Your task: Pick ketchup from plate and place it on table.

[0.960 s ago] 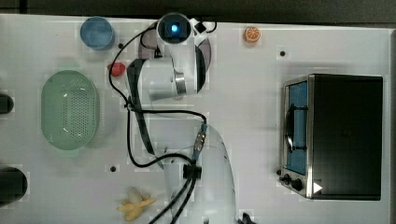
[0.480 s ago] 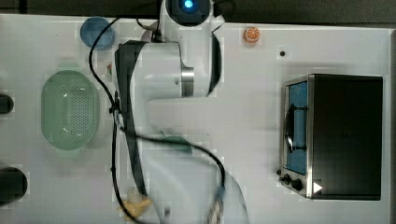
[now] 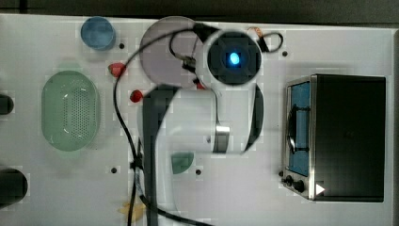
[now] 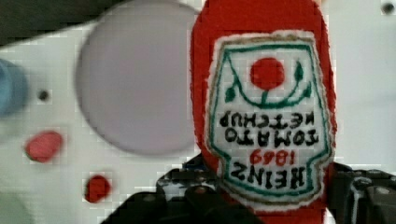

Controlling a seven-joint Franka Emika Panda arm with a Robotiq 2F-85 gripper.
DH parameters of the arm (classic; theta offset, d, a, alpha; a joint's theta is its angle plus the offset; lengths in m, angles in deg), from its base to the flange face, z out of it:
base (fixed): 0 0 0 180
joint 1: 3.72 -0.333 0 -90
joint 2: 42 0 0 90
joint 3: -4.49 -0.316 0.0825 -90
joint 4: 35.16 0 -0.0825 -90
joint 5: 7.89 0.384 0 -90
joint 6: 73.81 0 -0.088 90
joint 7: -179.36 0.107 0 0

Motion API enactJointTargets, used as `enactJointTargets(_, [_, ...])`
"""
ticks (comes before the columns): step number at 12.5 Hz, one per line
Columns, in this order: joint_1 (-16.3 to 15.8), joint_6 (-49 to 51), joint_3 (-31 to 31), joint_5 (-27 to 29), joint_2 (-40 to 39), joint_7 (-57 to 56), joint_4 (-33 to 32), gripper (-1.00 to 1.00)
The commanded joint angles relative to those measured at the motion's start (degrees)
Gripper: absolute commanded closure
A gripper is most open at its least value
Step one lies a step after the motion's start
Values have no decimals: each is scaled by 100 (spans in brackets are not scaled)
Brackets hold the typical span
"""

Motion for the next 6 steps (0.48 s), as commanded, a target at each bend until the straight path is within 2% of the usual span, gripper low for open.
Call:
enactJointTargets(1, [38, -180, 162, -10, -45, 70, -911, -21])
enactJointTargets(6, [28, -1448, 246, -10, -107, 72, -2278, -21])
